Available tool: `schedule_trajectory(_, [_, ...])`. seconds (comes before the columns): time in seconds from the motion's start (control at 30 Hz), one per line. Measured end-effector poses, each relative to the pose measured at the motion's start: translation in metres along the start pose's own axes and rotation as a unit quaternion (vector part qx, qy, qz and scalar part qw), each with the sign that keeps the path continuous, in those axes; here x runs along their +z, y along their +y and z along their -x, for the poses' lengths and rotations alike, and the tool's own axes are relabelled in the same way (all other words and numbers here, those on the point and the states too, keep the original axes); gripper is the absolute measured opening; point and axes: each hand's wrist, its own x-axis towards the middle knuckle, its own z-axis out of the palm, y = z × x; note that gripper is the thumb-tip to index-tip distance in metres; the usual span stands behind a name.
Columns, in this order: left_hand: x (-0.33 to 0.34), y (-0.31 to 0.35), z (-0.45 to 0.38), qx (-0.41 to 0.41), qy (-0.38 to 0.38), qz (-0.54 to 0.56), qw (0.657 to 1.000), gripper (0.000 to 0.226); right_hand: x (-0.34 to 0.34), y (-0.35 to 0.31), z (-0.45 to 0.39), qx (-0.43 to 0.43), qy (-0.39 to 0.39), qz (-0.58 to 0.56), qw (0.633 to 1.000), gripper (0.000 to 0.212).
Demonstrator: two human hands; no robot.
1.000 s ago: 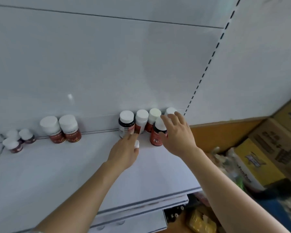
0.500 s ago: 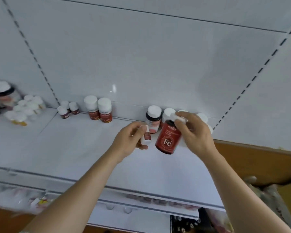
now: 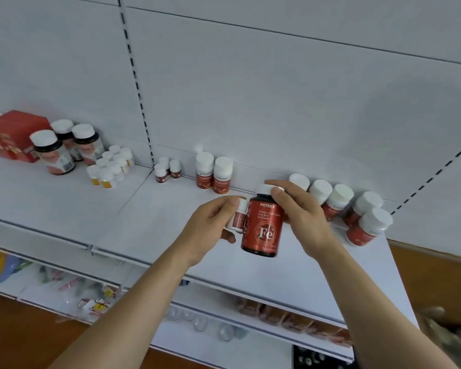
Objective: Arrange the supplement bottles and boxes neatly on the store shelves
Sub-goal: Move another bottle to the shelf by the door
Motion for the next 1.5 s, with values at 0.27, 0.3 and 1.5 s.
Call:
schedule_trajectory(0.27, [-0.104,-0.001,0.024,-0.050,0.012,0.090,0.995,0.024,0.109,-0.015,0.009,0.031,0.010,-0.027,0.999,0.019])
schedule_trajectory(0.3, [-0.118,-0.002,0.026,-0.059,0.020,0.093,0.994,0.025,0.122,-0.015,0.008,0.032,0.014,-0.027,0.999,0.019])
schedule_trajectory(1.5, [-0.215,-0.004,-0.103,0.077,0.044,-0.454,0.886,0.026,0.160,0.020,-0.081,0.083,0.048,0.009,0.995,0.019])
